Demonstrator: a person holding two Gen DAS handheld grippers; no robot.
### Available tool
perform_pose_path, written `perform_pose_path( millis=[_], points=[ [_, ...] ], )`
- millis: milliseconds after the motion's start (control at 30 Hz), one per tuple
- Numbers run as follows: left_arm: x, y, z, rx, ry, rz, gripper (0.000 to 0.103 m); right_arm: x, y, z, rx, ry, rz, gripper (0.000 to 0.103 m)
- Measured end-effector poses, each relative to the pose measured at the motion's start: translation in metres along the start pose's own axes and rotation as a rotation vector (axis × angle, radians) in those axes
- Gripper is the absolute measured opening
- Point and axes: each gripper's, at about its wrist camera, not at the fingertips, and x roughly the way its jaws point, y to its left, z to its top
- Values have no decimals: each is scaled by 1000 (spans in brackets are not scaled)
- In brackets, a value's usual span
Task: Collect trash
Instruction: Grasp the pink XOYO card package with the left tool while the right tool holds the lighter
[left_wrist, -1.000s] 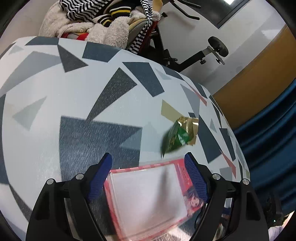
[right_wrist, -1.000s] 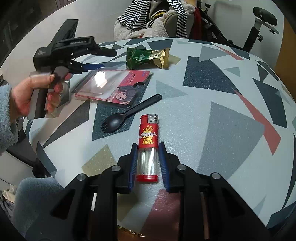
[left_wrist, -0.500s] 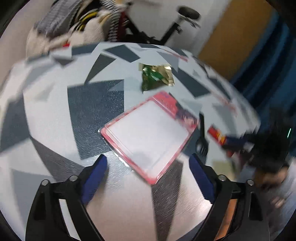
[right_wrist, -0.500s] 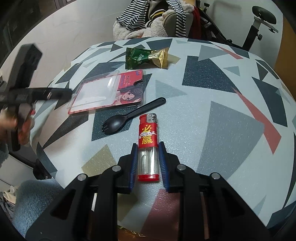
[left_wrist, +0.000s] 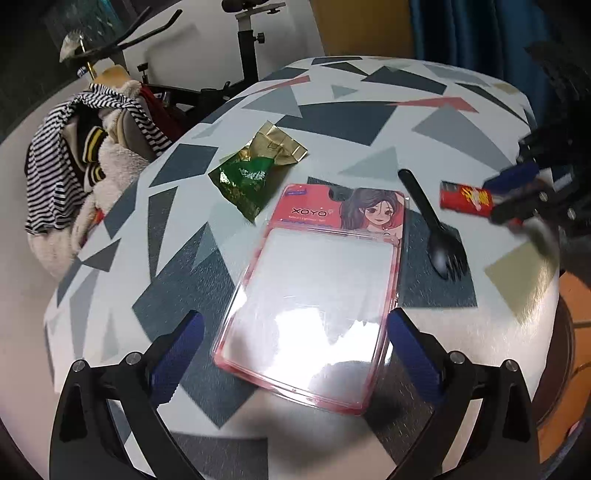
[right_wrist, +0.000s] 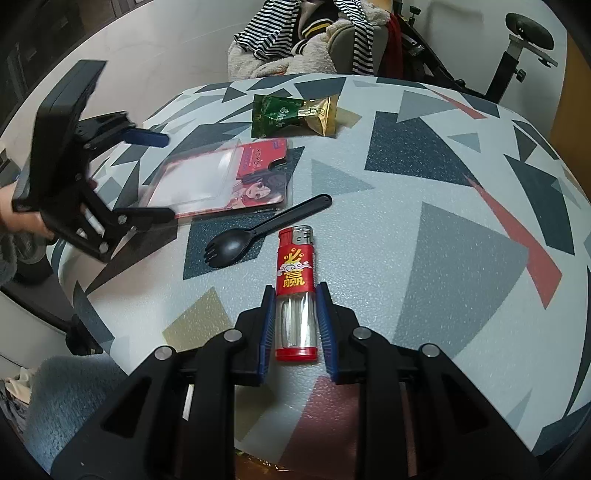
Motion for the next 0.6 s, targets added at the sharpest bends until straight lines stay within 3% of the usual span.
perform_pose_path(
  millis=[167,333,600],
  points=[
    [13,28,4,-149,-10,-124,97,0,-3,1,-5,5,19,26],
    [13,44,6,-263,-57,-197,97,0,-4,0,0,1,30,26],
    [16,28,9,-172,-32,-146,97,1,-6,1,4,-4,44,26]
  ],
)
